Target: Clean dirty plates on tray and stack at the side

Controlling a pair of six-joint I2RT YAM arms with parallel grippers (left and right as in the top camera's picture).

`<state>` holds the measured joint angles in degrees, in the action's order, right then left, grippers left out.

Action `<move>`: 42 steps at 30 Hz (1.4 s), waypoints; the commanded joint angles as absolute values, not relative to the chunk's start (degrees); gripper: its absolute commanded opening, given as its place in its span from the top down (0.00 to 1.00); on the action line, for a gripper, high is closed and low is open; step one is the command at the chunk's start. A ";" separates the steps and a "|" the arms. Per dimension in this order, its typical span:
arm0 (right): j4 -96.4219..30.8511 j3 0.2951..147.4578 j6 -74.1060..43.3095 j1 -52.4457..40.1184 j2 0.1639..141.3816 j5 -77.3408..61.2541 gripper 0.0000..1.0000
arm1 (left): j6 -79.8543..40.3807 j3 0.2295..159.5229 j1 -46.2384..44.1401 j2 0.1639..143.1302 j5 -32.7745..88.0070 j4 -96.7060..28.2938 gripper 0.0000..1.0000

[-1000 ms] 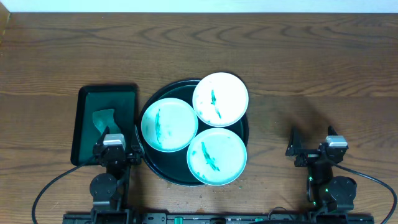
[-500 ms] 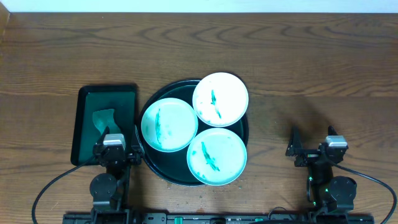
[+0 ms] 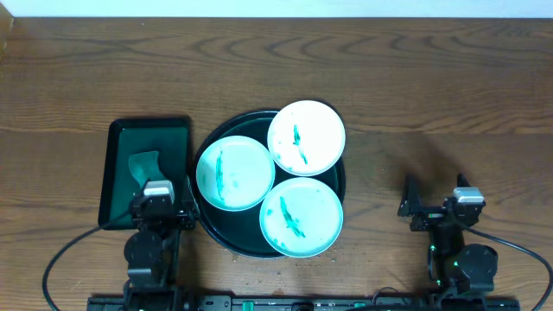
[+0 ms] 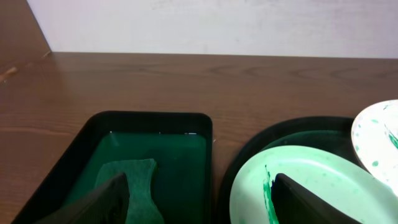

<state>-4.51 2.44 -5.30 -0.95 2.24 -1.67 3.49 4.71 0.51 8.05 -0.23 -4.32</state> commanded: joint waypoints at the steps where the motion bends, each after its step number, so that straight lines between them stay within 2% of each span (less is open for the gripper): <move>1: -5.02 6.83 -4.14 -0.45 4.86 -3.11 0.01 | 4.49 10.48 0.19 12.75 -1.10 -4.03 0.27; 11: -10.50 22.04 -4.10 -0.45 23.55 -3.53 0.01 | 4.49 27.86 0.19 32.64 -1.08 -8.25 0.26; 17: -20.80 36.56 -3.81 -0.45 39.51 -3.53 0.01 | 4.47 44.12 0.21 45.36 -1.08 -21.89 0.27; 24: -38.09 55.27 -0.97 -0.45 59.86 -4.21 0.01 | 3.95 67.16 1.65 63.22 -0.16 -44.51 0.26; 29: -48.42 66.94 -0.99 -0.45 72.16 -9.72 0.01 | 2.76 82.32 4.08 75.72 9.34 -61.58 0.27; 33: -47.94 68.79 -2.81 -0.47 77.36 -15.59 0.01 | 2.81 84.44 4.34 81.30 9.85 -63.16 0.26; 35: -46.04 68.53 -3.11 -0.47 79.15 -23.57 0.01 | 2.76 84.44 4.32 83.72 9.87 -63.11 0.26; 36: -45.23 68.45 -3.09 -0.49 79.88 -27.35 0.02 | 2.76 84.44 4.32 84.95 9.87 -62.94 0.26; 38: -43.38 68.40 -3.49 -1.28 81.84 -33.67 0.13 | 2.72 84.44 4.32 87.44 9.98 -62.87 0.26; 42: -40.45 68.55 -10.96 -6.85 86.19 -32.34 0.23 | 2.63 84.44 4.40 90.80 9.04 -62.81 0.26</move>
<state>-41.15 67.66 -5.50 -3.07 83.72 -27.24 3.03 83.42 4.08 89.54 9.04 -62.67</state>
